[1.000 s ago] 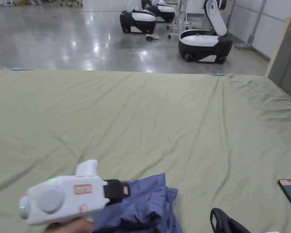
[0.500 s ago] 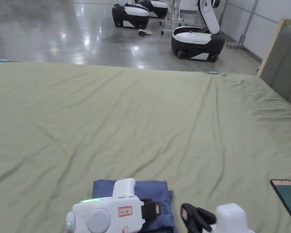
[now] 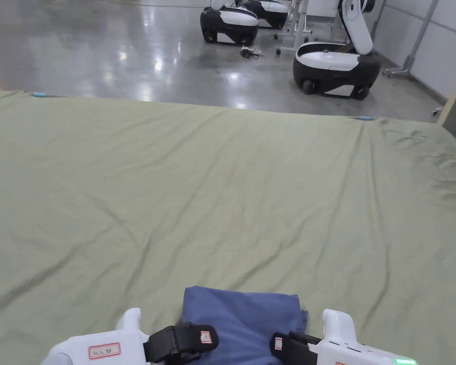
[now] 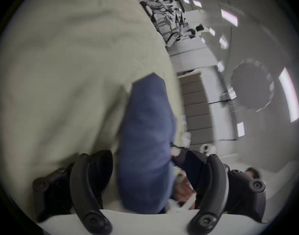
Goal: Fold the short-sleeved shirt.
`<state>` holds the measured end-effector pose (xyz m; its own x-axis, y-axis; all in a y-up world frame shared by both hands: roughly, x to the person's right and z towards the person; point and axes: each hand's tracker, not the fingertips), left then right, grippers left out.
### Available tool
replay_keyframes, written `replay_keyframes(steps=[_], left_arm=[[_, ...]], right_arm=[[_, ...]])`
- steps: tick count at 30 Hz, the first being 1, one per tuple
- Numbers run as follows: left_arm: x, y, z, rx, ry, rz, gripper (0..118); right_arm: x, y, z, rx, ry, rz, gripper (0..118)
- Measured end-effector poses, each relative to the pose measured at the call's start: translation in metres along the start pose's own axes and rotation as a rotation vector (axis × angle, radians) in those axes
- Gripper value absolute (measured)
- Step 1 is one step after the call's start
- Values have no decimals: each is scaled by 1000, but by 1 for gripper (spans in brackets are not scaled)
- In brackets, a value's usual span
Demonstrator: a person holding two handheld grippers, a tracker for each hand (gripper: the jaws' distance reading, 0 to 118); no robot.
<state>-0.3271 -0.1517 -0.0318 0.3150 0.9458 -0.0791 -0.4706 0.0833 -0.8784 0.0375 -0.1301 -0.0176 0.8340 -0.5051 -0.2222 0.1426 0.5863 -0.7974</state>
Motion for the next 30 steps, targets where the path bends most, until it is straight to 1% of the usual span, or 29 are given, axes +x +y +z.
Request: replay_keyframes(steps=[1,2,3,4,5,6,7,9,10,13,16,20,24,26,28,29,30], left_arm=[[0,0,-8,-3,-67,-9,62],[3,1,-18,-27,-43,-28,35],[7,-1,-28,-31,46,-56,26],[6,-5,-36,-21,126,-78,25],[5,-4,-38,-32,162,-87,25],[6,1,-30,-29,108,-72,24],[9,4,-23,-36,102,-70,22],[18,8,-4,-55,148,-168,22],[19,12,9,-47,166,-196,22],[14,32,67,-31,191,-202,22],[3,60,137,-4,267,-265,22],[-15,104,235,28,344,-253,22],[-42,143,317,20,553,-319,22],[-60,161,357,57,561,-243,22],[-77,171,391,103,550,-209,22],[-85,172,405,130,541,-171,24],[-90,171,414,150,527,-146,30]], right_arm=[[0,0,0,0,0,3,0],[-4,-4,4,11,-6,-4,0],[-4,-4,5,15,-4,-5,0],[-2,-5,6,20,3,-10,0],[-3,-2,9,25,14,-19,0],[-4,1,12,28,31,-32,0],[-4,1,15,34,37,-37,0],[-8,-2,24,51,39,-27,0],[-1,-1,23,59,34,-22,0],[-8,-3,27,65,10,-2,0],[-22,-10,30,74,8,4,0],[-41,-20,28,58,-7,38,0],[-57,-25,23,43,-10,56,0],[-61,-25,21,36,-17,62,0],[-67,-25,19,31,-24,73,0],[-71,-24,19,30,-24,77,0],[-75,-23,19,30,-22,81,0]])
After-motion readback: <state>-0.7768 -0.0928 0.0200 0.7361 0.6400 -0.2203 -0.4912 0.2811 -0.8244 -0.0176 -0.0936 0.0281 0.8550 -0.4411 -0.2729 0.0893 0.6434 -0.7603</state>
